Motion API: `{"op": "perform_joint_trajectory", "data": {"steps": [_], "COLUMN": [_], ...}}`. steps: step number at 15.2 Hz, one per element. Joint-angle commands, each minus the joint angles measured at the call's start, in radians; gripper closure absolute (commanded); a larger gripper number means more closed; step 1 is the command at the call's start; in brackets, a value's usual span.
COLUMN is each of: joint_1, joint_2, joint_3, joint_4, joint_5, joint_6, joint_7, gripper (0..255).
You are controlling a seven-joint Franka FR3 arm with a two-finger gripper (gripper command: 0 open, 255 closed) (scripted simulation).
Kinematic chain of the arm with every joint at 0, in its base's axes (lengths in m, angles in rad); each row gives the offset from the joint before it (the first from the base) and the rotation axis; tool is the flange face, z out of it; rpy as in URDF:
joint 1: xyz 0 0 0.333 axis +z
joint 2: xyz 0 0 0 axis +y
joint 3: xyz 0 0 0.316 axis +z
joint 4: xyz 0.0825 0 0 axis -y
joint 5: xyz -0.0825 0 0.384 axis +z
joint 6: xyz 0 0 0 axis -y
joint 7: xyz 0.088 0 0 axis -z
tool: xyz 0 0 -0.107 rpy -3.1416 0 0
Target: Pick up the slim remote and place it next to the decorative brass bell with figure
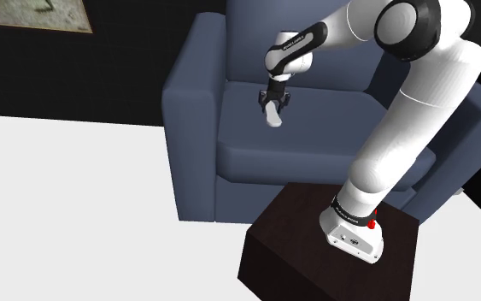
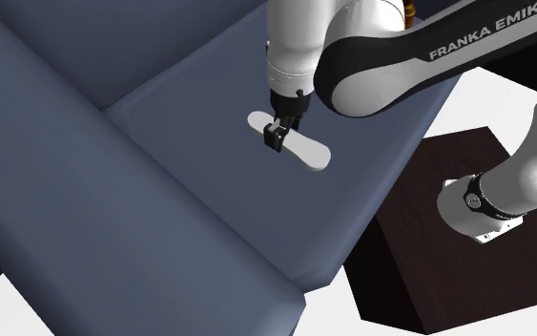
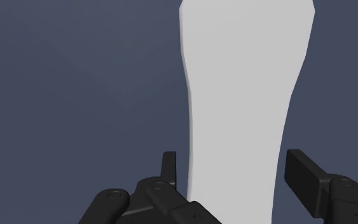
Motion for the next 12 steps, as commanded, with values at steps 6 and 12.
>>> {"op": "perform_joint_trajectory", "data": {"steps": [6, 12], "joint_1": [0.0, 0.001], "joint_2": [-0.049, -0.082], "joint_3": [0.0, 0.002], "joint_4": [0.048, 0.095], "joint_5": [-0.014, -0.022], "joint_6": [-0.096, -0.175], "joint_7": [0.01, 0.017], "gripper": [255, 255]}}
